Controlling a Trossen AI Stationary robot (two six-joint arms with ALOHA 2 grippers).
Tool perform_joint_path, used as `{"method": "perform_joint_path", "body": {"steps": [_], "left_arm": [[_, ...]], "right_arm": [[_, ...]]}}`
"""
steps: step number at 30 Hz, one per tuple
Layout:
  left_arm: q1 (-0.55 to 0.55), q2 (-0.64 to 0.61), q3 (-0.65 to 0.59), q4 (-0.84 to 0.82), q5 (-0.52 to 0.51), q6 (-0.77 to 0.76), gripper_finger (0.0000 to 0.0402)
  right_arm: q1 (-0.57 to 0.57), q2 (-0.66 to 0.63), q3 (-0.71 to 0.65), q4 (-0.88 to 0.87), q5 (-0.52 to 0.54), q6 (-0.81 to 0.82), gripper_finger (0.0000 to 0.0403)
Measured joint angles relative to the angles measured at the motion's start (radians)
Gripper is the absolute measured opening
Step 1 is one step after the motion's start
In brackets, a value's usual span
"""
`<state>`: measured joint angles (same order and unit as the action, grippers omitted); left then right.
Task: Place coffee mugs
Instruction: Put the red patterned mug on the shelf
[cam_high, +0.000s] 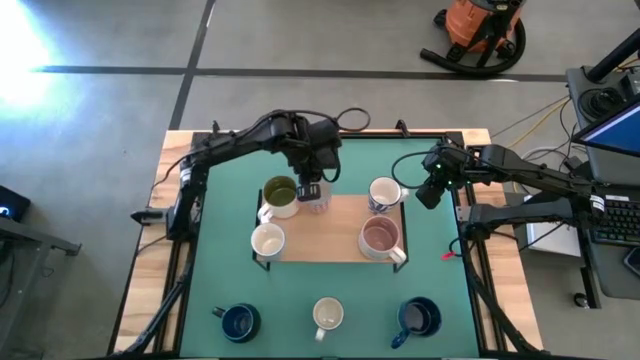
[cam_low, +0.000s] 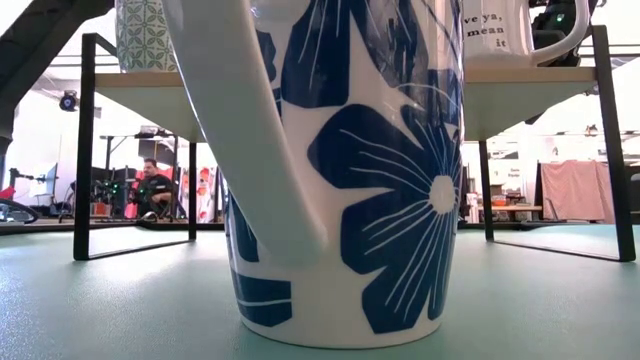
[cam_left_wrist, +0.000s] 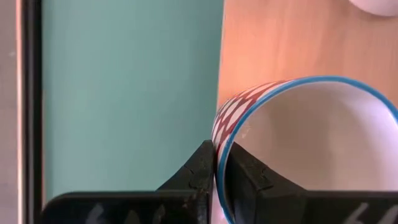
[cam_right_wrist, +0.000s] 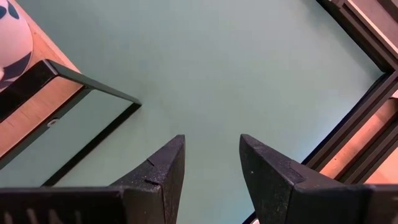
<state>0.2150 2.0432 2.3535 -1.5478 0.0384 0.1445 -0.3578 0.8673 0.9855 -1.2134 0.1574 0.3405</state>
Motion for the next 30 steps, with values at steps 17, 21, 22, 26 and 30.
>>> {"method": "perform_joint_path", "body": {"steps": [17,21,22,26,30], "left_arm": [[-0.009,0.005,-0.011,-0.023,0.069,-0.05,0.0013],[-0.01,0.005,-0.023,-0.023,0.079,-0.055,0.0013],[-0.01,0.005,-0.026,-0.024,0.084,-0.055,0.0013],[-0.012,0.005,-0.039,-0.022,0.09,-0.059,0.0013],[-0.012,0.005,-0.039,-0.023,0.094,-0.075,0.0014]], "right_arm": [[0.0,0.0,0.0,0.0,0.0,0.0,0.0141],[0.0,0.0,0.0,0.0,0.0,0.0,0.0141],[0.0,0.0,0.0,0.0,0.0,0.0,0.0141],[0.0,0.0,0.0,0.0,0.0,0.0,0.0141],[0.0,0.0,0.0,0.0,0.0,0.0,0.0141]]}}
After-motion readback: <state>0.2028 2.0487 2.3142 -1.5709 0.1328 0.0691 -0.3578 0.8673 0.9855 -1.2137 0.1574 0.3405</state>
